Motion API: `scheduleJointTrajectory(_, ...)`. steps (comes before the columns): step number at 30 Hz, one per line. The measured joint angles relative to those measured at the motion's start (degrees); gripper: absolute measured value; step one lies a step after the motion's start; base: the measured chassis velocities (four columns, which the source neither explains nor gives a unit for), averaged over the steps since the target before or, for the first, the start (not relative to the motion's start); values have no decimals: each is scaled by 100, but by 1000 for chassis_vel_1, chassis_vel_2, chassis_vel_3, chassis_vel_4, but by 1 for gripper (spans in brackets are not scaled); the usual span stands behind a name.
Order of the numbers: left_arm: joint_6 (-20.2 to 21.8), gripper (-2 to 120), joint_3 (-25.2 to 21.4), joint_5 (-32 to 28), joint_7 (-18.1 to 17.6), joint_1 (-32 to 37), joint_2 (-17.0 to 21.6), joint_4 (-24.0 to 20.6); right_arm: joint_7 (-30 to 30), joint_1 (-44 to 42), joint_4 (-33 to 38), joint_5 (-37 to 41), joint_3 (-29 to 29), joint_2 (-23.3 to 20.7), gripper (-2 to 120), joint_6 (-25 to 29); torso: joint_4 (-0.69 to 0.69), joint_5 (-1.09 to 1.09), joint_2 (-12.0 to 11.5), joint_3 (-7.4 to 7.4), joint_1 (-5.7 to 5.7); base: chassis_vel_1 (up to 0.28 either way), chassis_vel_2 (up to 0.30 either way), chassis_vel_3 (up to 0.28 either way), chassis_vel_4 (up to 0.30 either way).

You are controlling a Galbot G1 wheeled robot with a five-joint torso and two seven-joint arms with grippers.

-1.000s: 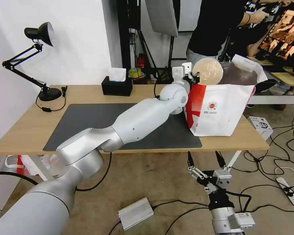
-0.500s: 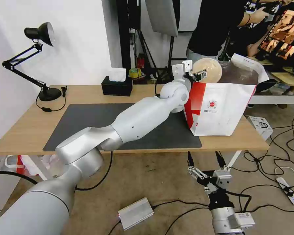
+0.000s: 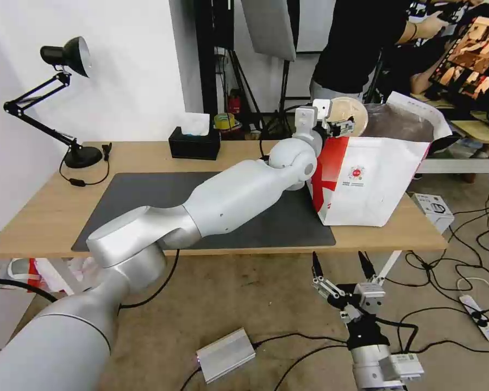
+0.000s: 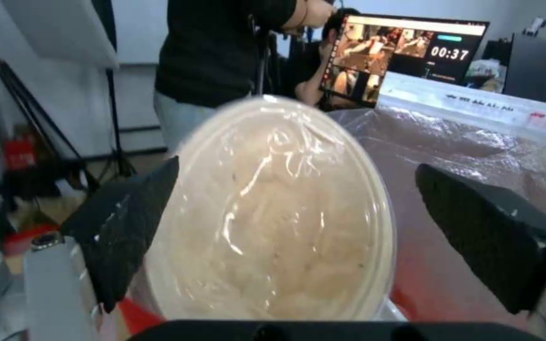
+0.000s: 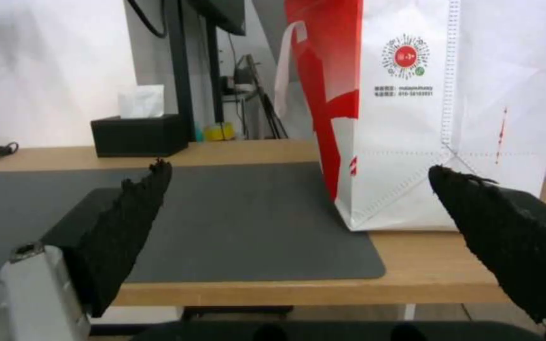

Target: Pick up the trash from the table and place it into the takeout bag.

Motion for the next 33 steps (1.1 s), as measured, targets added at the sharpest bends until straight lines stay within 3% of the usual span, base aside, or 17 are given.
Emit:
scheduleJointTrajectory(24, -38, 100, 85, 826, -198, -378, 328, -408, 0, 0, 0, 0, 0, 0, 100, 0, -1, 0, 0, 0, 0, 0, 0, 0, 0)
scheduleJointTrajectory(33, -168, 100, -20, 1206, -547, -75, 921, -1091, 0, 0, 0, 0, 0, 0, 100, 0, 1, -1, 0, 0, 0, 0, 0, 0, 0)
